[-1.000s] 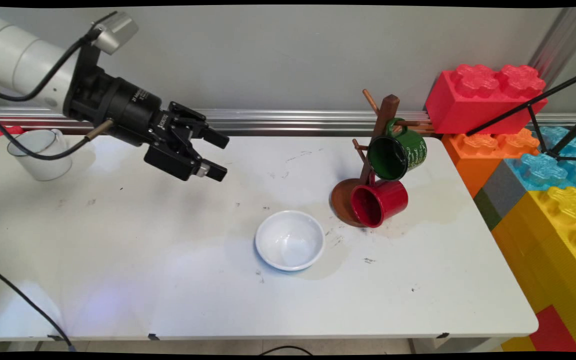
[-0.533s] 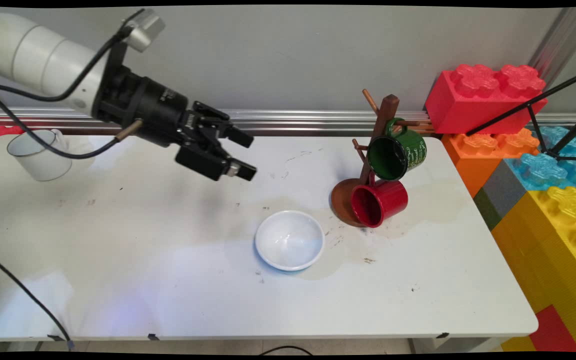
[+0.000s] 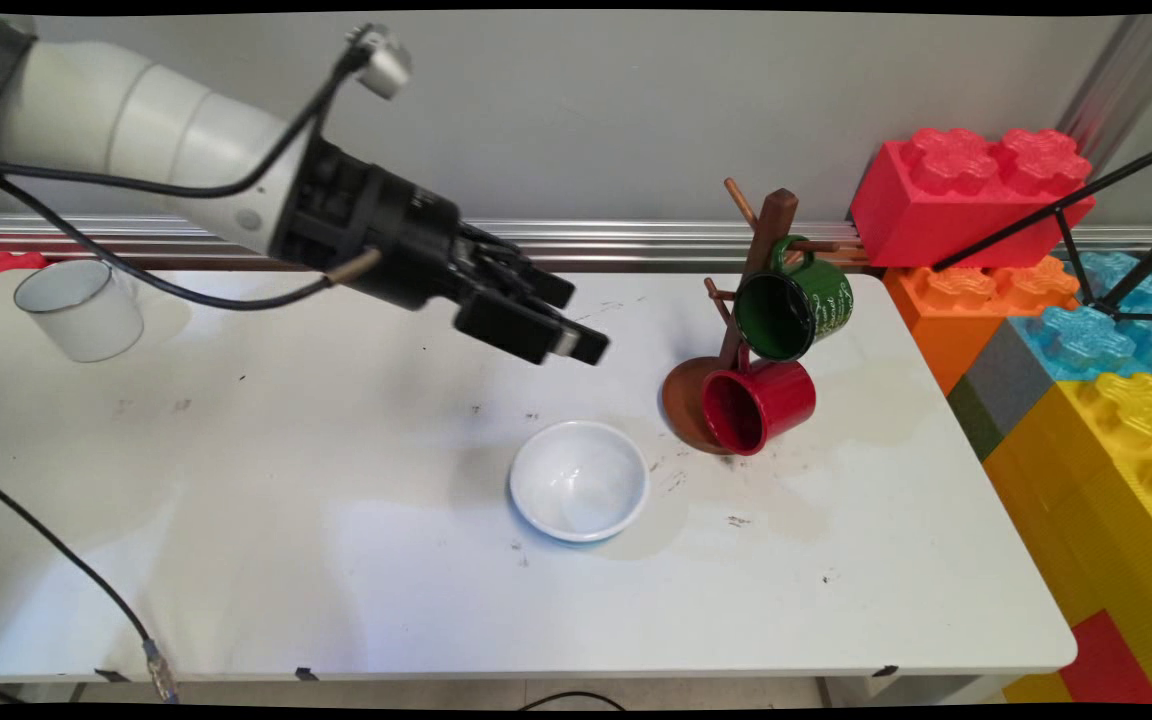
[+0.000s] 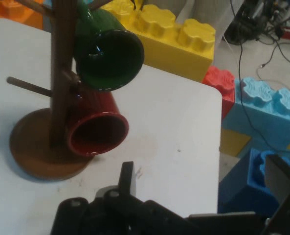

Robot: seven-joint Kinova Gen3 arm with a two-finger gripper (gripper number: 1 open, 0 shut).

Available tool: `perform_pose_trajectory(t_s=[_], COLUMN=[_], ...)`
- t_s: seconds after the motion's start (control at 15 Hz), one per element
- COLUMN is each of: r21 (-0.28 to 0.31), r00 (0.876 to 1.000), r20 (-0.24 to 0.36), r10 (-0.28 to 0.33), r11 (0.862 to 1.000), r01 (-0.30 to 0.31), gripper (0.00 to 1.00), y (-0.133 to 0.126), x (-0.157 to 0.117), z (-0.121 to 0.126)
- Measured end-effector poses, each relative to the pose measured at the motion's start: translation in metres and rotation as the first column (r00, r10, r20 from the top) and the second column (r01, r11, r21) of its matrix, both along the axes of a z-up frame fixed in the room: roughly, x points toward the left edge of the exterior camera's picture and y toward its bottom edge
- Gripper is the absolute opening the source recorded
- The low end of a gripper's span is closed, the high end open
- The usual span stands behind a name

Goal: Pick up the green mug from the rack

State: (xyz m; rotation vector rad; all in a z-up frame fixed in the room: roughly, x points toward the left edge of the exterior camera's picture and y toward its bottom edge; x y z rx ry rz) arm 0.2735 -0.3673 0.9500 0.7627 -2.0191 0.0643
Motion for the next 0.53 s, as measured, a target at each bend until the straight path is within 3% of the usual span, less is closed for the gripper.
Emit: perform_pose_trajectory(t_s=[0.53], r21=[0.054], r00=[0.993], r20=[-0.056], r10=[0.1], r11=[0.994], r01=[-0.097], gripper=[1.0], y=[0.002], x=[-0.056], z=[-0.011])
